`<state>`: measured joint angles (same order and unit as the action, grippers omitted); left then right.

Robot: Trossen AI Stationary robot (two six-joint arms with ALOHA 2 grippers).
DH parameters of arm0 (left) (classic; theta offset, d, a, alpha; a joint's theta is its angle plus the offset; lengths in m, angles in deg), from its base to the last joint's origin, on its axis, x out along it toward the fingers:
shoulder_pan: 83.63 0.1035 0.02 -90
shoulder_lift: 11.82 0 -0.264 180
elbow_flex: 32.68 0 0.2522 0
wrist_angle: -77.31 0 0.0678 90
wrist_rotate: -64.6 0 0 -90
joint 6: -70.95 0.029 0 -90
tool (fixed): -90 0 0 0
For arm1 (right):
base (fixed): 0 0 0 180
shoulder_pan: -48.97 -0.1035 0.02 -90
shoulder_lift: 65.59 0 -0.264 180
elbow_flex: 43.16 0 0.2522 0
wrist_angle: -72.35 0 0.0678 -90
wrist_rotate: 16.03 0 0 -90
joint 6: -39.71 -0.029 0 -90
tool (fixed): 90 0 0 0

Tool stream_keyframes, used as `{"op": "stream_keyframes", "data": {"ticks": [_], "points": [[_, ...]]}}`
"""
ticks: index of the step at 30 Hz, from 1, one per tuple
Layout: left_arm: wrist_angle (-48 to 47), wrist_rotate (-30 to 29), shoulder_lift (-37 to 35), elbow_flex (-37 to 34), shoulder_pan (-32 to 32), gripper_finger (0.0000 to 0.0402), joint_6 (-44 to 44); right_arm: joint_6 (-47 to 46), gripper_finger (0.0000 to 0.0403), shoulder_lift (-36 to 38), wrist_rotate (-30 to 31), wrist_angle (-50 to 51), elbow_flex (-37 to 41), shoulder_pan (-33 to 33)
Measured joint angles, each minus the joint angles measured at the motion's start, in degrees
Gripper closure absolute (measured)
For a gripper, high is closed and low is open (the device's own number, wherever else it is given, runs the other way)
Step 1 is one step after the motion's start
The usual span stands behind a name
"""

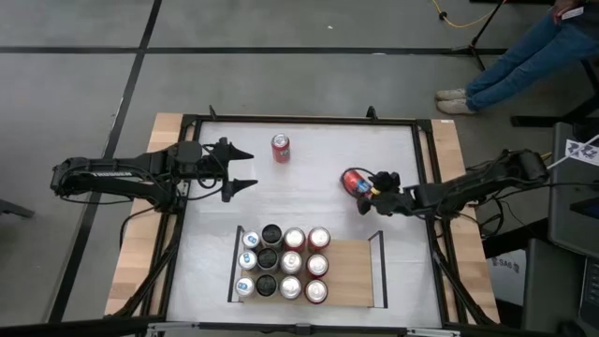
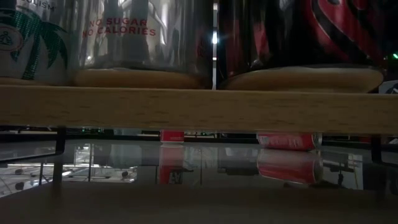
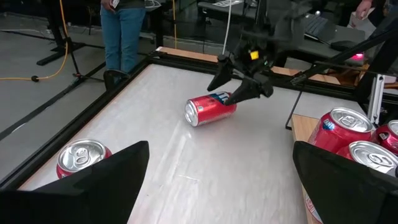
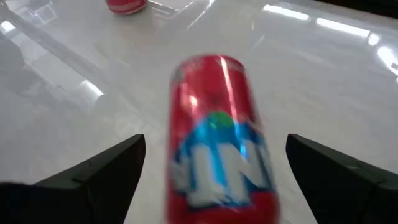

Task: Place canned beverage on shelf
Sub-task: Put the red soda can on the shelf

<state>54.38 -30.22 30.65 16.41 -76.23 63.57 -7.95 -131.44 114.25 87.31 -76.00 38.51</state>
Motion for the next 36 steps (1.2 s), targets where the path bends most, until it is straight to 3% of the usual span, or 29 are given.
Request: {"op": "stream_keyframes", "data": {"ticks": [12,18,28,36], "points": [[0.09,-0.02,-0.01,0.00,0.01,0.0012,0.00,0.00,0.0026,0.00,3.59,-12.47,8.88,-5.67],[0.20,-0.02,0.01,0.00,0.02,0.0012,0.00,0.08,0.0026,0.00,7.06,-14.48,10.22,-6.96],[0.24,-0.22,-0.01,0.00,0.02,0.0012,0.00,4.81,0.0026,-0.23,7.14,-17.65,10.31,-6.94],[0.30,-0.24,-0.01,0.00,0.02,0.0012,-0.02,5.15,0.0026,-7.82,7.83,-24.63,10.28,-6.91]]}}
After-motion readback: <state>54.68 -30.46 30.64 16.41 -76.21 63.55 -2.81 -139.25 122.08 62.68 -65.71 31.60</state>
